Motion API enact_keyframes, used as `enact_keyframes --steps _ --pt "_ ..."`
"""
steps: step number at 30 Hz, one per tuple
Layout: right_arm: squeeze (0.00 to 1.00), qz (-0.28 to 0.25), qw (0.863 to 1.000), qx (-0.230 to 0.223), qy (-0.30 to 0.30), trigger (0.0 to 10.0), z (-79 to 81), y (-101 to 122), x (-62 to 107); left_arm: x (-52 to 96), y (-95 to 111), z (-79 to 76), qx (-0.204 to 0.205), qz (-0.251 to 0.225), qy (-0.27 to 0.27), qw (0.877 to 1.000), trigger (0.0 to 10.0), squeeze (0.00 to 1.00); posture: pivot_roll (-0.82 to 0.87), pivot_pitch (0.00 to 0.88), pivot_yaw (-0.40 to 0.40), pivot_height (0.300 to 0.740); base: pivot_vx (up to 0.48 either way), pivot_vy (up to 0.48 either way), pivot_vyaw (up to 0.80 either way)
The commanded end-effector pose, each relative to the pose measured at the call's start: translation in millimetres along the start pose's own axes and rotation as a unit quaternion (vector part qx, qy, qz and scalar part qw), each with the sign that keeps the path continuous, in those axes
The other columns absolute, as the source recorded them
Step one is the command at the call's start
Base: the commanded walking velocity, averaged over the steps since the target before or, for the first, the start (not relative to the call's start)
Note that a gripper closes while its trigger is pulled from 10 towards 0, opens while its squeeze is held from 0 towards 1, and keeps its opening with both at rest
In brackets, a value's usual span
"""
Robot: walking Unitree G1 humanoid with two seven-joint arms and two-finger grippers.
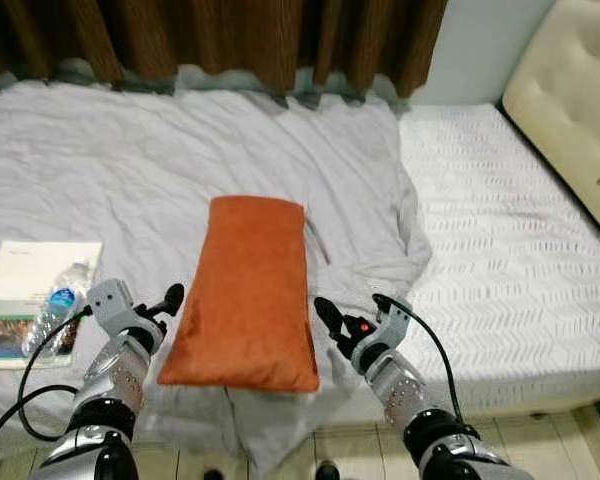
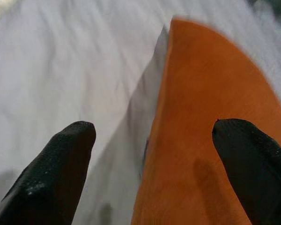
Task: Clean up the room
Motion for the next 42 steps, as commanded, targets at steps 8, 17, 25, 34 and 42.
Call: enact_keyframes --steps 8,17,25,34,42 --pt "0.0 0.003 0.997 -0.068 0.028 10.0 29.0 -14 -9.4 -3.9 7 -8.2 0.001 -0.01 -0.026 1.0 10.0 0.0 0.07 0.525 -0.098 0.74 0.0 0.0 0.0" --pt "0.0 0.003 0.994 -0.088 0.069 10.0 57.4 -20 -16.4 -10.0 16 -42.7 0.015 -0.027 -0.112 0.993 10.0 0.0 0.07 0.515 -0.092 0.74 0.0 0.0 0.0" --pt "0.0 0.019 0.997 0.01 0.081 10.0 60.7 -23 -16.1 -10.5 0 -72.0 0.028 -0.005 -0.181 0.983 10.0 0.0 0.05 0.493 -0.096 0.74 0.0 0.0 0.0" --pt "0.0 0.0 0.994 0.087 0.071 10.0 48.9 -11 -13.0 -7.5 22 -69.5 -0.067 -0.048 -0.19 0.978 10.0 0.0 0.05 0.478 -0.1 0.74 0.0 0.0 0.0" --pt "0.0 0.045 0.997 -0.001 0.063 10.0 50.6 -39 -9.8 -9.4 -3 -66.4 0.014 -0.008 -0.164 0.986 10.0 0.0 0.06 0.481 -0.107 0.74 0.0 0.0 0.0"
Point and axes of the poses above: a point about 5 cm out from each wrist's last joint towards the gripper, its own x axis pointing back from the gripper into the wrist, its own y axis along the axis of the wrist's last joint, z = x × y, the point moved 3 cm from there along -x, pointing out of the wrist towards the gripper, and after that the axes turned 5 degrees about x, right-handed, at the moved point
